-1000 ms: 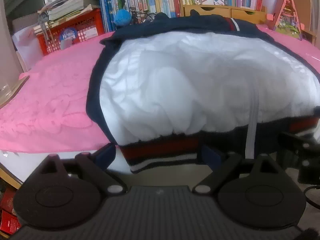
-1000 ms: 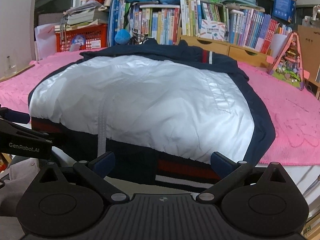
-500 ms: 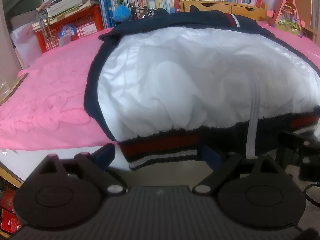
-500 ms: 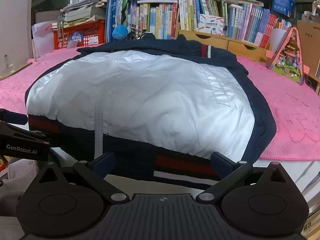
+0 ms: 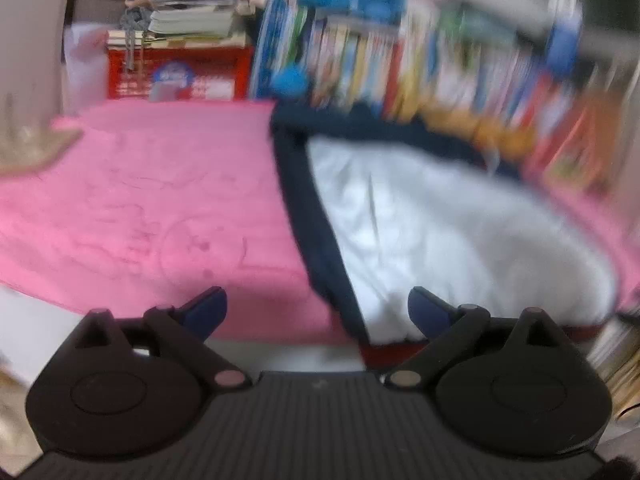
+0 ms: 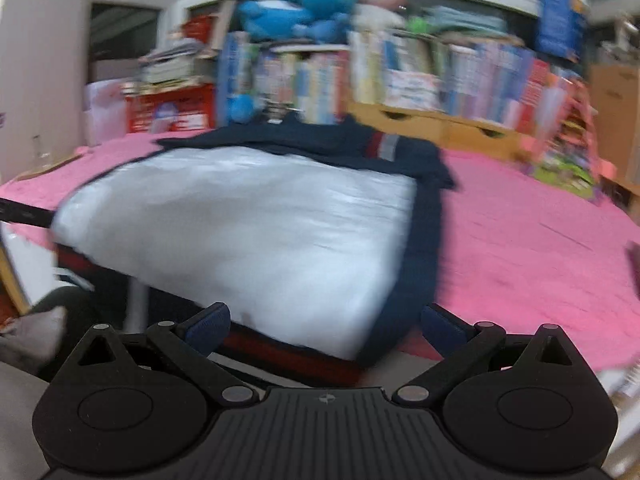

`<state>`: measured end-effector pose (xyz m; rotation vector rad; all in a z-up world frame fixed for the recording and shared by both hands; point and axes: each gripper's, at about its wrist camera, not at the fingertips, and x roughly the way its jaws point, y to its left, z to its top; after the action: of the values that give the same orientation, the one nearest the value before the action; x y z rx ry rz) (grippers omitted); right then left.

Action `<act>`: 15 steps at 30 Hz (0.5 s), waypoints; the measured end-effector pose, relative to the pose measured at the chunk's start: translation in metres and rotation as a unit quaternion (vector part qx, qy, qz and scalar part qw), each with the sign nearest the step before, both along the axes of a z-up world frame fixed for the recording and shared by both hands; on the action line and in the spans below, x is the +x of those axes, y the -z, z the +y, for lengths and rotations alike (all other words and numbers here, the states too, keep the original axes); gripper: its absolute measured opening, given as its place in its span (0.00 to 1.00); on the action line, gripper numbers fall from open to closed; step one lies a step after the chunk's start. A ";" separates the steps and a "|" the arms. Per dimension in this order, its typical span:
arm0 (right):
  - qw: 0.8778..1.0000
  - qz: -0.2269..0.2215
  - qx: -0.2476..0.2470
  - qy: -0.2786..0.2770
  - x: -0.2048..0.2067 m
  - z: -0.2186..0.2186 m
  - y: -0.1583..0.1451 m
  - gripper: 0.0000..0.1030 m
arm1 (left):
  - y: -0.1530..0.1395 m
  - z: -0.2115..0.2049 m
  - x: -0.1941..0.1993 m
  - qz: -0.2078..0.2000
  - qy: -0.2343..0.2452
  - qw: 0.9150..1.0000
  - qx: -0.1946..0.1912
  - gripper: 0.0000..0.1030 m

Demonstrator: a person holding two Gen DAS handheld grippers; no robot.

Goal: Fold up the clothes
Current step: 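Close both grippers on the striped hem of the jacket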

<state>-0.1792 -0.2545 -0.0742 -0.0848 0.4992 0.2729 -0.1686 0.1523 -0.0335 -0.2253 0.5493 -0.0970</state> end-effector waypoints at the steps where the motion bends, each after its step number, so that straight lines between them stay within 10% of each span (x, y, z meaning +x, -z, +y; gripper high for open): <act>1: 1.000 0.004 0.011 0.007 0.003 -0.011 0.003 1.00 | 0.006 0.006 0.003 0.013 0.004 1.000 -0.023 0.96; 10: 0.991 0.070 0.107 -0.045 0.043 -0.032 0.034 0.99 | 0.044 -0.007 0.037 0.049 0.052 0.990 -0.124 0.95; 12: 0.989 0.089 0.105 -0.054 0.051 -0.023 0.039 0.93 | 0.048 -0.009 0.038 0.066 0.053 0.985 -0.149 0.74; 13: 0.987 0.108 0.113 -0.050 0.050 -0.021 0.036 0.74 | 0.047 -0.008 0.036 0.072 0.055 0.983 -0.161 0.41; 14: 0.984 0.127 0.120 -0.046 0.049 -0.019 0.033 0.47 | 0.040 -0.010 0.032 0.072 0.058 0.982 -0.162 0.37; 15: 0.981 0.144 0.127 -0.042 0.047 -0.017 0.029 0.40 | 0.029 -0.014 0.027 0.070 0.054 0.985 -0.147 0.35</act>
<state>-0.1318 -0.2714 -0.1035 0.1850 0.7446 0.4336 -0.1417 0.1382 -0.0625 -0.4930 0.6874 -0.2703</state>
